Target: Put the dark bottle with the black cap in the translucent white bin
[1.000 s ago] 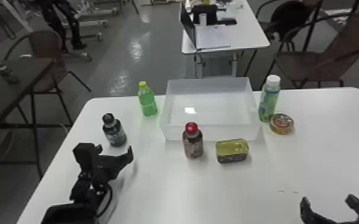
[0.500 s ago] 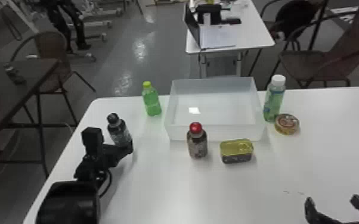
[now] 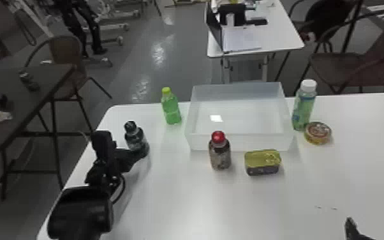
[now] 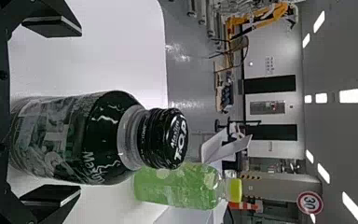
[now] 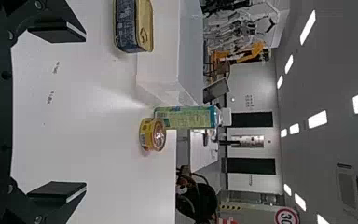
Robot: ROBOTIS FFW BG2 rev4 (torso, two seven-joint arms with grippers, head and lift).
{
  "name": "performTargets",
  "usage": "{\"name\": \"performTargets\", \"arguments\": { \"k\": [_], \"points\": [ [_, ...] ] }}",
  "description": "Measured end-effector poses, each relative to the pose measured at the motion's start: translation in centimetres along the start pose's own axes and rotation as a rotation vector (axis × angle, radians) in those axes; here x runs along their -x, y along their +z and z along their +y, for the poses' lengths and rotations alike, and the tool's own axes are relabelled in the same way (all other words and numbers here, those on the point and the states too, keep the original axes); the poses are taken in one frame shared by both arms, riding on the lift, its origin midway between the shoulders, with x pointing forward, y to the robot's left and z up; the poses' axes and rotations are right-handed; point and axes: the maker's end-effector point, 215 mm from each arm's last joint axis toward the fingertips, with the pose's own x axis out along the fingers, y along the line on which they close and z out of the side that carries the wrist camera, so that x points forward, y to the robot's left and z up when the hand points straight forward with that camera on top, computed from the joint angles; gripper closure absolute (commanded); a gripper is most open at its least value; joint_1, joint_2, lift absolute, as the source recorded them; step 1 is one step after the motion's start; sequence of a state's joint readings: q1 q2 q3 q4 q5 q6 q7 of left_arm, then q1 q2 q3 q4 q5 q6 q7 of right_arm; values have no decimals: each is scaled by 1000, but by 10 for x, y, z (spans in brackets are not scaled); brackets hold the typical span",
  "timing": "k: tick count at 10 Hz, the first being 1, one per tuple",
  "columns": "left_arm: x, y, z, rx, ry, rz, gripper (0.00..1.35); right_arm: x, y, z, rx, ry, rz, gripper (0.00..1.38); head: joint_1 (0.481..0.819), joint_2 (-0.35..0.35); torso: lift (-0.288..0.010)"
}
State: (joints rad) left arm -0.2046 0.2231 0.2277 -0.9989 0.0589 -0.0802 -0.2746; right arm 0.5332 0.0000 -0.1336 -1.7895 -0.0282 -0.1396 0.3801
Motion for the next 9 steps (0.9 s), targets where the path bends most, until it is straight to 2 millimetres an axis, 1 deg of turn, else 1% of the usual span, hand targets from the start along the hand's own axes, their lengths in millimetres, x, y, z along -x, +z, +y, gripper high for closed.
{"name": "performTargets", "arguments": {
  "k": [1,2,3,4,6,7,8,9],
  "points": [
    [-5,1,-8,5,-13,1,130,1,1,-7,24,7,4,165,695,194,-90],
    [-9,1,-15,9,-26,3,220,1,1,-12,39,9,8,165,695,184,-90],
    [-13,1,-18,2,-33,4,473,0,1,-15,45,7,7,167,695,173,-90],
    [-16,4,-15,-20,-33,4,788,-1,2,-16,46,7,6,167,695,172,-90],
    [-16,10,-3,-52,-3,-7,815,0,0,-16,45,7,9,167,695,183,-90],
    [-16,9,-2,-56,4,-8,817,1,-1,-16,44,7,12,167,695,186,-90],
    [-16,8,-4,-60,9,-8,817,2,-2,-16,43,7,13,167,695,185,-90],
    [-15,11,-10,-67,4,-21,817,3,-2,-17,44,6,13,167,695,179,-90]
  ]
}}
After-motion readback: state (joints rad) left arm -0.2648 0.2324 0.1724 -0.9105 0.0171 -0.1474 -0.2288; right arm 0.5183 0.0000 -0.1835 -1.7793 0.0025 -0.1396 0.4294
